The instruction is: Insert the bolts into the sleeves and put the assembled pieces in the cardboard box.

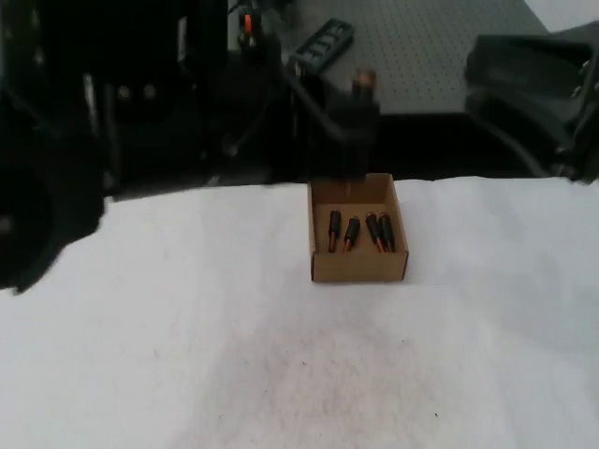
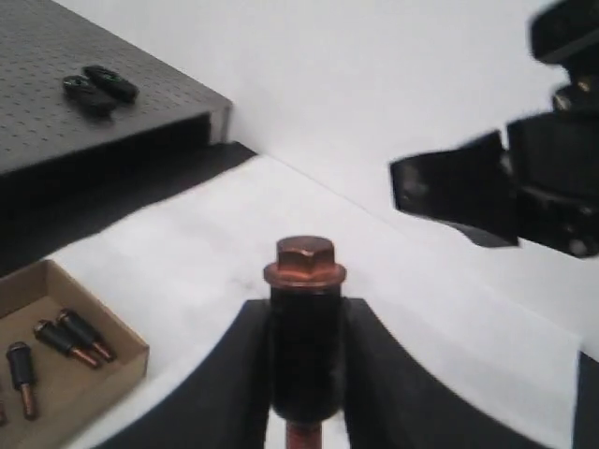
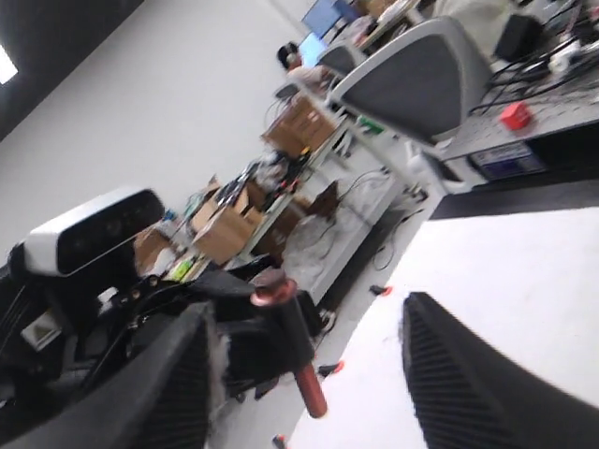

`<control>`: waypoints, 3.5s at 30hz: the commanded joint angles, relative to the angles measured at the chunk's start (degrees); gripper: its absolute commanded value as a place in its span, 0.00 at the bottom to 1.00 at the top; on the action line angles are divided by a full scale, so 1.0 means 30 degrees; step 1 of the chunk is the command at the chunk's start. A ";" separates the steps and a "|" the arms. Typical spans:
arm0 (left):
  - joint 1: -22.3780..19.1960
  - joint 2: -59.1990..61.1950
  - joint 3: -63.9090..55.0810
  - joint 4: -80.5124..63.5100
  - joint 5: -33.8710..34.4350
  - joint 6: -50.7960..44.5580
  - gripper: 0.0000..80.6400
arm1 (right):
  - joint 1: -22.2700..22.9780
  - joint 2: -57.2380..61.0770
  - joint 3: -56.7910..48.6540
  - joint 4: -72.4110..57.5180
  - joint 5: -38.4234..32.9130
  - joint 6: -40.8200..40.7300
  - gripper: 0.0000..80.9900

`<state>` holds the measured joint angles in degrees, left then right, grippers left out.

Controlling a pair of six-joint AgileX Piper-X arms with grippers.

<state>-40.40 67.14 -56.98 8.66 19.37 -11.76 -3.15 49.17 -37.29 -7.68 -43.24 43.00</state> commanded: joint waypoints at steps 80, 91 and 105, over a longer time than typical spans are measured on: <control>0.2909 -0.8984 0.4400 0.8353 -0.8860 -0.1637 0.00 | 0.5113 -0.3643 -0.0075 1.4644 0.7243 -1.2145 0.48; 0.2909 -1.2254 1.0649 0.8028 -0.8804 -0.1655 0.00 | 0.5169 -0.4072 0.3081 1.1696 1.1791 -1.2481 0.48; 0.2909 -1.4678 1.1504 0.7947 -0.8841 -0.2077 0.00 | 0.5047 -0.3499 0.3569 1.2283 1.1854 -0.9549 0.48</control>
<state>-31.54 28.34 -22.21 28.56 -6.55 -17.56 12.17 38.74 -26.81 29.02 -7.95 12.75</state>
